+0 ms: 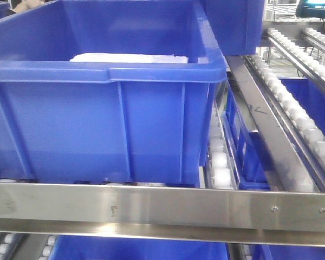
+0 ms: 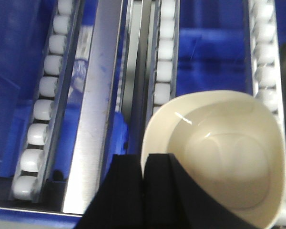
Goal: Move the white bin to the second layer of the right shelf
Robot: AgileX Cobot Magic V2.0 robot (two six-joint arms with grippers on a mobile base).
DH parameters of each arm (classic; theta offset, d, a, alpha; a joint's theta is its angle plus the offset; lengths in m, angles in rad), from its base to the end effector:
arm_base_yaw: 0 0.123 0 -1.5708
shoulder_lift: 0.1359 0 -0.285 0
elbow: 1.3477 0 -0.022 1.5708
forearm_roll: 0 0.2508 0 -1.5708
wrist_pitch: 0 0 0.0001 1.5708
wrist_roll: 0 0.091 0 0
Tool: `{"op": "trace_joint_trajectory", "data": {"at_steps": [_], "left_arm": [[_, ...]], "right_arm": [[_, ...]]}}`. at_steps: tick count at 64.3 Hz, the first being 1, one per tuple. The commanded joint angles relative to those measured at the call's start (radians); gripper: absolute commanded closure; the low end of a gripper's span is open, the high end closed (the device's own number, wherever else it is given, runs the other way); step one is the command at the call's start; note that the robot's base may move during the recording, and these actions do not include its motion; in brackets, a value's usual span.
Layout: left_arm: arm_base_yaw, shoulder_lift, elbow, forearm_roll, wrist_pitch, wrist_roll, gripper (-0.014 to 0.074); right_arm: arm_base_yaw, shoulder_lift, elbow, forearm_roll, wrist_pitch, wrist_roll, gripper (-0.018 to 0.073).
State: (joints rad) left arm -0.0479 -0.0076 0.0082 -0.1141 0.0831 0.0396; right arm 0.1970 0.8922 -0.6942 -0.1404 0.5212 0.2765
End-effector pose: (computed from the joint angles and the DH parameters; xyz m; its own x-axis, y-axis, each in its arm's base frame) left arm 0.0562 -0.0036 0.2033 -0.0002 -0.0741 -0.9972 0.0575 0.9956 -0.0740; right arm 0.1757 0.0286 0.3078 -0.5906 0.0387 -0.8060 -0.0496 0.9952 0.0841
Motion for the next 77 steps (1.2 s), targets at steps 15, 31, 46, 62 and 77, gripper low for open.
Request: {"op": "trace_joint_trajectory", "data": {"at_steps": [15,31,46,62,77], "left_arm": [[-0.003,-0.018,0.028,0.000,-0.083,-0.005,0.0512],[-0.003,-0.018,0.028,0.000,-0.083,-0.005,0.0512],[-0.003,-0.018,0.028,0.000,-0.083,-0.005,0.0512],[-0.003,-0.018,0.028,0.000,-0.083,-0.005,0.0512],[-0.003,-0.018,0.028,0.000,-0.083,-0.005,0.0512]], "right_arm": [[-0.120,-0.260,0.187,0.102,-0.245,-0.220,0.0510],[-0.148,-0.490,0.357,0.271,-0.356,-0.267,0.0510],[-0.148,-0.540,0.408,0.289,-0.345,-0.267,0.0510],[-0.149,-0.540,0.410,0.286,-0.349,-0.267,0.0510],[-0.151,-0.644,0.503,0.291,-0.494,-0.371,0.0510]]}}
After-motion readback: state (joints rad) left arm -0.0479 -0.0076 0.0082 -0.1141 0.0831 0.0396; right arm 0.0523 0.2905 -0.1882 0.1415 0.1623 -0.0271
